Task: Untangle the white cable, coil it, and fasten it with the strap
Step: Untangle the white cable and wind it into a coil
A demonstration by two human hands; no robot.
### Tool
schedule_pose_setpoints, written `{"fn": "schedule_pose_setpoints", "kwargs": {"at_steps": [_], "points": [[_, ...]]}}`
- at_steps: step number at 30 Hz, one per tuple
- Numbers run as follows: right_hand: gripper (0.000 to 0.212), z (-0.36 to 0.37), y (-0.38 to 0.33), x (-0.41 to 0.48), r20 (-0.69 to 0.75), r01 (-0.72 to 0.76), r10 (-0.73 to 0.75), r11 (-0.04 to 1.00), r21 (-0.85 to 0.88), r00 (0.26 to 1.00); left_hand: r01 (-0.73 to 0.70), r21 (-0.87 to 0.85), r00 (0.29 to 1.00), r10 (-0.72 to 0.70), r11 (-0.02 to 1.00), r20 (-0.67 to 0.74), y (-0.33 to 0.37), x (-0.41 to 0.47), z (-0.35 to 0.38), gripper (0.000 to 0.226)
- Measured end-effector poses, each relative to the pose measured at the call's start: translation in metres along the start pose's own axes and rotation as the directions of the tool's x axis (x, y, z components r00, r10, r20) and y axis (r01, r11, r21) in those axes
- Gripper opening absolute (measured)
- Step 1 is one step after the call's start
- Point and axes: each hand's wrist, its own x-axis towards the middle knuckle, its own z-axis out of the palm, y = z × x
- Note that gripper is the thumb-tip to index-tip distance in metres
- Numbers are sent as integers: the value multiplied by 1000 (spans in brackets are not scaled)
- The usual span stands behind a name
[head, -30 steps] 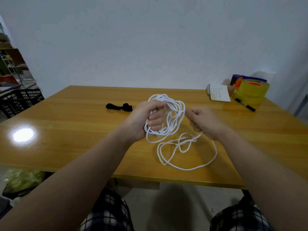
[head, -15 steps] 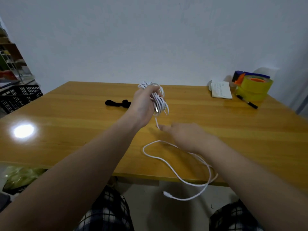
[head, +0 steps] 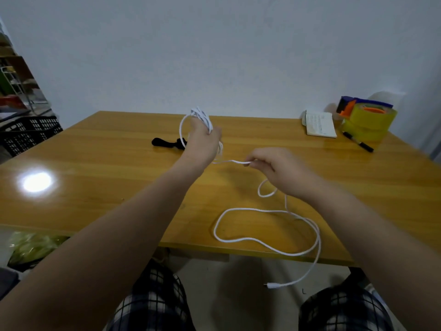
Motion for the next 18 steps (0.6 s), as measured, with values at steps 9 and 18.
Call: {"fn": "schedule_pose_setpoints", "kwargs": {"at_steps": [9, 18], "points": [[18, -24, -16, 9, -19, 68, -68, 998, -10, 997, 35, -163, 905, 38, 986, 423, 4, -24, 10, 20], [19, -25, -7, 9, 117, -320, 308, 768, 555, 944, -275, 171, 806, 130, 946, 577, 16, -34, 2, 56]]}}
